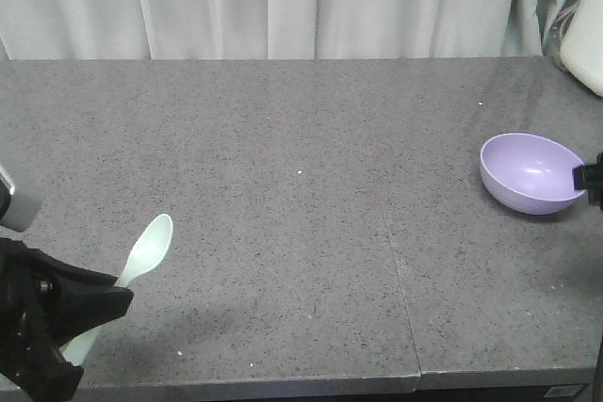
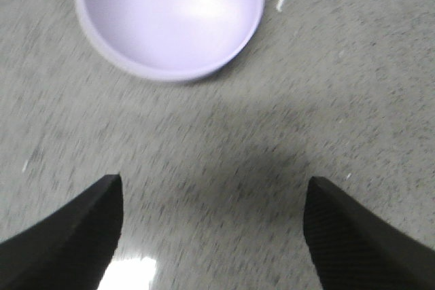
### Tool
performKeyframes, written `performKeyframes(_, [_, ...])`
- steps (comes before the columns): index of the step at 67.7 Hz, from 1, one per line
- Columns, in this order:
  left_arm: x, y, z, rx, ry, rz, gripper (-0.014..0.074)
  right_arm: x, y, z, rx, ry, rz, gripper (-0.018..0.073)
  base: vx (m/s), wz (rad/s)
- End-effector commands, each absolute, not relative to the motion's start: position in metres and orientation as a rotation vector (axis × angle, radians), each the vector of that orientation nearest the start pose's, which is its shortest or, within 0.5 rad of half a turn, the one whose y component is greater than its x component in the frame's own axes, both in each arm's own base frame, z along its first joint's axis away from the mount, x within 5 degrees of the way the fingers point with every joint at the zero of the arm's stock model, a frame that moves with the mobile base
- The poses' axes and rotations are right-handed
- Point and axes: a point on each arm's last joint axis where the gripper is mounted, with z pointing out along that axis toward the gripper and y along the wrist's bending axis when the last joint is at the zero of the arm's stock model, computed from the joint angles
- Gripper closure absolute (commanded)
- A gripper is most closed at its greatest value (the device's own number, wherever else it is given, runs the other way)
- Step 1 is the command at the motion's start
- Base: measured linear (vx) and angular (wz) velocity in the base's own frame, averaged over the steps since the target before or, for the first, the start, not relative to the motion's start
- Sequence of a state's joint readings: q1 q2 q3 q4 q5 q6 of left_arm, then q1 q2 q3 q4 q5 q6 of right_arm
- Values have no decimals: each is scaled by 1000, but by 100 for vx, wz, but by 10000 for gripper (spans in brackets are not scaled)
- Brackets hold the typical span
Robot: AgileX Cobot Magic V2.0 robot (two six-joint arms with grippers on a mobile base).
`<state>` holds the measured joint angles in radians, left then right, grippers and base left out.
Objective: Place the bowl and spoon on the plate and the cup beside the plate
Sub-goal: 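Move the right gripper down onto the lavender bowl rim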
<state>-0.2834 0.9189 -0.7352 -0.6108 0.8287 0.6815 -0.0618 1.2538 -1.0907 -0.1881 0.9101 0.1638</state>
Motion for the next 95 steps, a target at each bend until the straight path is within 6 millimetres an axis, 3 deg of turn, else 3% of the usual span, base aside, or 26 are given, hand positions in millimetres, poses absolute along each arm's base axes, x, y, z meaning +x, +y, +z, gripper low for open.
performKeyframes(1, [151, -86, 321, 758, 2152, -570, 577, 273, -53, 352, 310, 2489, -147, 22, 0, 0])
performKeyframes(15, [151, -86, 321, 758, 2152, -570, 577, 315, -69, 351, 289, 2513, 93, 22, 0, 0])
performKeyframes(37, [151, -86, 321, 758, 2152, -570, 577, 365, -88, 313, 278, 2578, 16, 22, 0, 0])
performKeyframes(64, [151, -86, 321, 758, 2152, -570, 577, 396, -100, 274, 265, 2538, -55, 22, 0, 0])
performKeyframes(82, [151, -86, 321, 758, 2152, -570, 577, 405, -103, 253, 273, 2567, -50, 24, 0, 0])
performKeyframes(95, [151, -86, 321, 758, 2152, -570, 577, 405, -103, 252, 274, 2571, -49, 115, 0, 0])
